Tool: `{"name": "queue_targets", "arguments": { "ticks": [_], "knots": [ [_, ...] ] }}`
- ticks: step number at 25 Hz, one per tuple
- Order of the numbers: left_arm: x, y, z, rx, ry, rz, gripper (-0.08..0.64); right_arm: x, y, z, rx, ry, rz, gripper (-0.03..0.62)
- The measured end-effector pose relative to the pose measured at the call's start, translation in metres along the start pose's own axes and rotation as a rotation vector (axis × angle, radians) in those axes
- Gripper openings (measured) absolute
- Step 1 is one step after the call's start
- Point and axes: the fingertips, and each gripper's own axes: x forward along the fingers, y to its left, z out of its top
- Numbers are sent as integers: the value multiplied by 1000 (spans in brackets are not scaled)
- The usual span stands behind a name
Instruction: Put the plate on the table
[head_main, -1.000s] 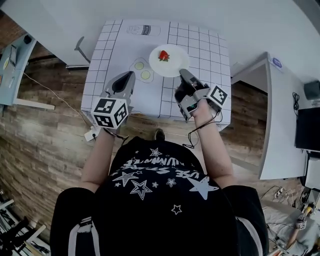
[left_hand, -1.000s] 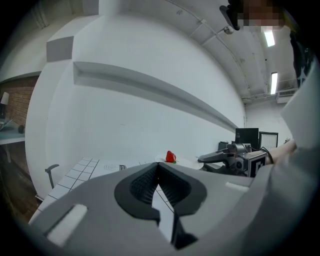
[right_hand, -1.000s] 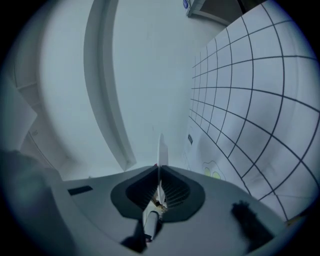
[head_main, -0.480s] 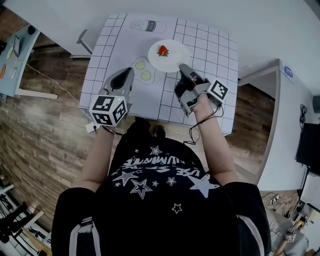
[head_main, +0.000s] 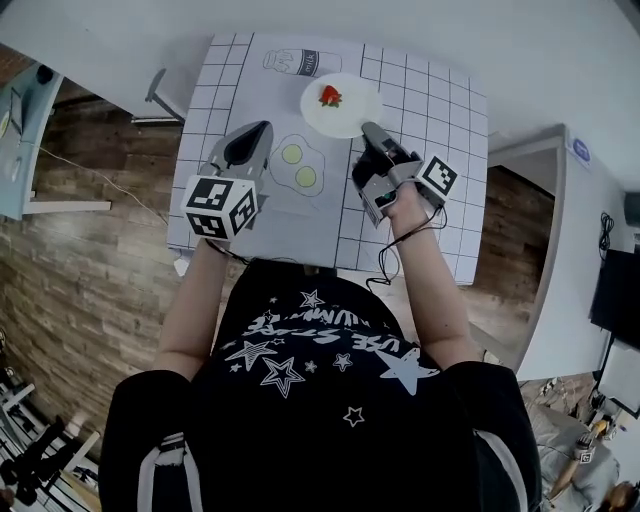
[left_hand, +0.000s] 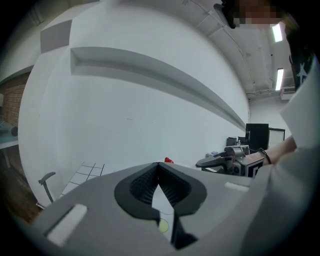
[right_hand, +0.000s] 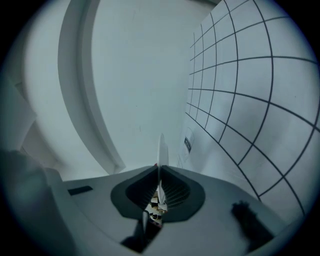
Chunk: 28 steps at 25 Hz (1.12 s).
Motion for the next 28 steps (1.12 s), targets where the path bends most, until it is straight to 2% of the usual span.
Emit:
{"name": "queue_targets", "arguments": {
  "ticks": [7, 14, 21, 28],
  "knots": [
    [36, 49, 11, 6, -3, -13, 9, 51, -16, 14, -10, -28, -27, 21],
    [37, 48, 6, -3, 6, -32, 9, 52, -26, 16, -31, -43, -46, 21],
    [82, 87, -17, -27, 54, -46, 9, 92, -68, 33, -1, -57, -118, 21],
    [94, 93, -28, -55, 73, -50, 9, 101, -84, 30, 1, -44, -156, 21]
  ]
}}
